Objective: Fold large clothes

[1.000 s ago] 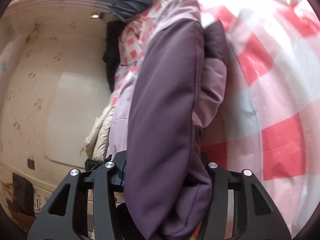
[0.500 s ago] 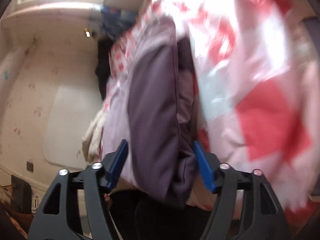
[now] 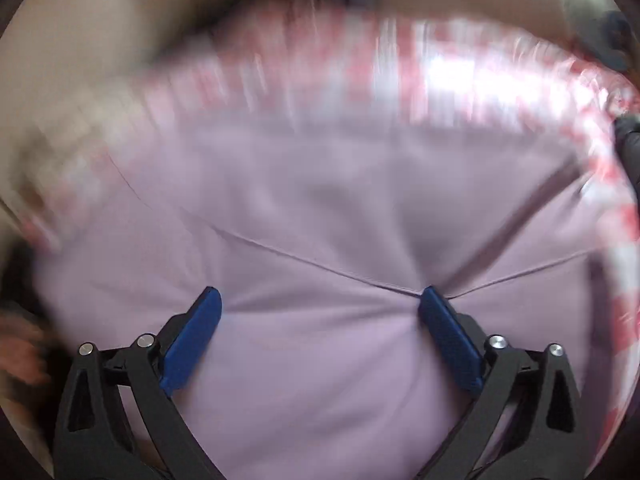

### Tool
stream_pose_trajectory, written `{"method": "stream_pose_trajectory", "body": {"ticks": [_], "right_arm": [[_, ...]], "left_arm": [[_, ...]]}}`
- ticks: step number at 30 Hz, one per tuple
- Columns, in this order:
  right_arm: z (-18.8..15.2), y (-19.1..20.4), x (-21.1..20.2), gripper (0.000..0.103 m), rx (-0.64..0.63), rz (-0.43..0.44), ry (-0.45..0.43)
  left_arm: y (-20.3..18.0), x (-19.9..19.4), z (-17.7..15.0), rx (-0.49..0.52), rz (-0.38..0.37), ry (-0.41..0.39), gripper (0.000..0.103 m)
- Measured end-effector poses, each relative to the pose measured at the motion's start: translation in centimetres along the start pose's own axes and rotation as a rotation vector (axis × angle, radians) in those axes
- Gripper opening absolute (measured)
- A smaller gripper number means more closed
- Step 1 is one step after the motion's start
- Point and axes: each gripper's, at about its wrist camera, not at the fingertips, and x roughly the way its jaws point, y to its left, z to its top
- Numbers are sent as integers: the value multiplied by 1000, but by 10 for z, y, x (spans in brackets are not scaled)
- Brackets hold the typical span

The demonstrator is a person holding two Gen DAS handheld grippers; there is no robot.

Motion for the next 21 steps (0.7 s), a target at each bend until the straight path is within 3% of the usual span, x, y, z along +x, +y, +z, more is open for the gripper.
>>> {"method": "stream_pose_trajectory", "body": {"ticks": [1,4,6,9,10,11,12,14,17,20,21], "right_arm": [[-2,5,0,97,-16,-25,-6],[14,5,-32,97,66,33,-74],[41,10,-48,97,50,-42,-155],[98,10,-20,97,55,-139,-148],[114,8,-4,97,53,-177,-130],[127,0,27,97,50,-240,-84],[128,-13,52,97,52,-260,-22],[124,-27,93,97,111,-174,117],[124,-22,69,97,99,-153,89],[92,5,12,97,17,-135,-60],[76,16,10,97,-5,-132,-68]], "left_arm": [[-3,1,-1,20,-3,0,78],[-6,9,-1,77,53,14,79],[2,16,2,40,64,23,82],[-4,21,4,44,32,-5,82],[-6,21,5,56,29,-14,78],[-9,22,4,79,31,-17,62],[-12,25,5,91,25,-13,54],[-9,19,1,98,-12,-8,47],[-18,19,1,146,-6,-1,42],[-16,19,2,165,-4,4,42],[-15,18,1,169,-6,0,42]]}}
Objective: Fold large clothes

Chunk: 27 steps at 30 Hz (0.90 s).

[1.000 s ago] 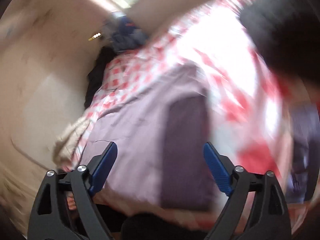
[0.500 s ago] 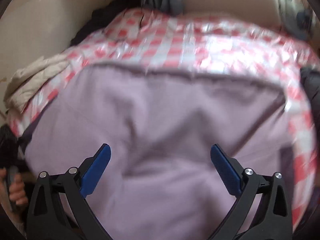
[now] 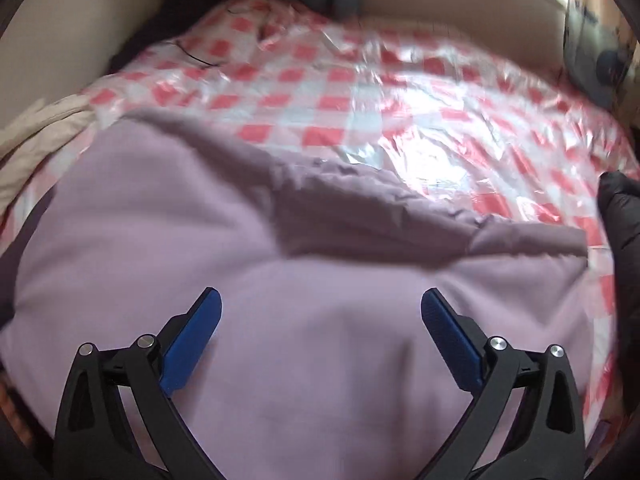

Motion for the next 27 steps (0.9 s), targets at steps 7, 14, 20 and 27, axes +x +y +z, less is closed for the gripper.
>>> {"method": "stream_pose_trajectory", "body": {"ticks": [7,14,20,27], "right_arm": [[-22,24,-11,97,-48,-7,-8],[-83,40,-11,97,-134,-37,33],[-82,28,-52,97,-97,8,-42],[-96,4,-69,97,-104,61,-101]], "left_arm": [[-32,0,-6,92,27,-25,39],[-88,7,-25,246,47,-15,38],[-157,14,-51,455,73,-11,37],[-213,39,-91,610,97,22,37]]}}
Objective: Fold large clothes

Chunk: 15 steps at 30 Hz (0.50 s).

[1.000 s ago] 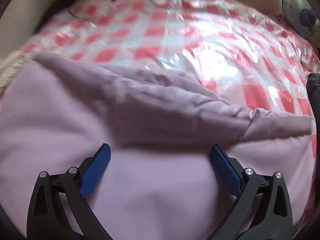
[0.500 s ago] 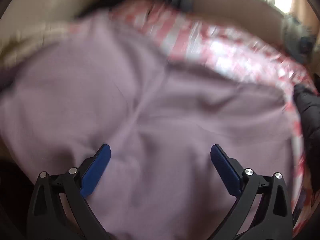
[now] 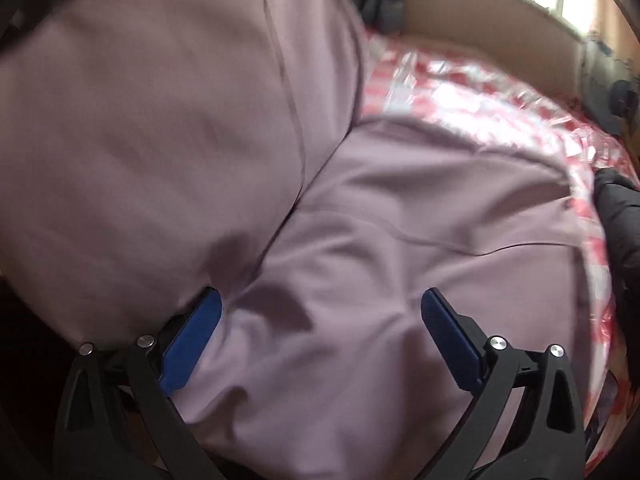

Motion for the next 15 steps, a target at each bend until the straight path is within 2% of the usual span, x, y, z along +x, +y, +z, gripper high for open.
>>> {"method": "stream_pose_trajectory", "body": {"ticks": [2,4,6,9,13,15], "right_arm": [[-9,-23,-23,97,59,-13,-75],[-22,-62,-32,97,191,50,-104],[-41,-102,-28,97,369,225,-97],[-70,-158,-21,96,597,531,-161],[-82,-184,-23,96,715,748,-223],[-93,-200,-23,96,829,894,-274]], "left_arm": [[-16,7,3,40,13,11,37],[-36,18,1,95,15,31,37],[-57,29,-3,141,2,52,37],[-83,51,-7,191,-21,81,37],[-121,84,-22,280,-35,142,37],[-133,98,-30,313,-38,168,37]]}}
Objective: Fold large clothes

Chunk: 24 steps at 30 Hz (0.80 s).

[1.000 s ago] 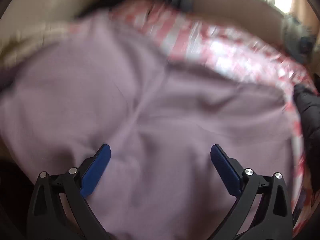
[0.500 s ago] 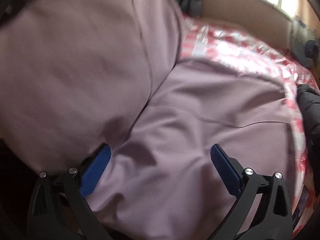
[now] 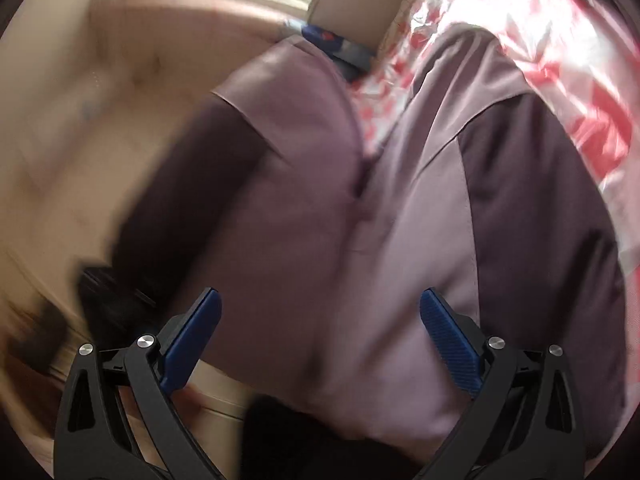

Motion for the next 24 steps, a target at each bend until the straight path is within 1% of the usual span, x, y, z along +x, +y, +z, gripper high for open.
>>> {"method": "stream_pose_trajectory", "body": {"ticks": [1,2,3,6,8,10,12,13,15,16,17,19,20,22,23,24], "right_arm": [[1,-5,-8,96,53,65,-22],[4,-10,-13,96,91,107,-38],[9,-18,-19,96,127,130,-46],[22,-30,-30,96,173,162,-48],[34,-35,-34,96,178,147,-39],[47,-37,-37,96,163,98,-21],[61,-31,-44,96,136,-7,-7],[73,-22,-48,96,95,-97,-6],[102,6,-53,96,-22,-257,-11],[114,21,-51,96,-79,-320,-13],[123,34,-45,96,-126,-358,-5],[143,72,-12,96,-269,-426,80],[148,84,8,96,-331,-457,133],[147,94,51,96,-417,-522,260],[144,93,70,96,-448,-583,315],[142,82,91,96,-474,-729,364]], "left_arm": [[-9,10,-2,21,-2,15,37],[-17,19,-4,43,0,27,37],[-26,25,-7,68,2,36,37],[-47,42,-15,129,7,60,37],[-63,51,-21,182,17,72,37],[-78,61,-31,265,39,100,37],[-90,72,-40,338,59,123,38],[-93,78,-45,367,63,137,38],[-101,89,-52,420,76,152,40],[-105,95,-54,442,82,160,41],[-108,100,-56,464,91,165,42],[-116,107,-58,497,103,168,43],[-121,111,-61,523,114,170,45],[-128,112,-67,564,133,165,48],[-130,111,-68,577,138,162,52],[-131,106,-71,590,136,155,56]]}}
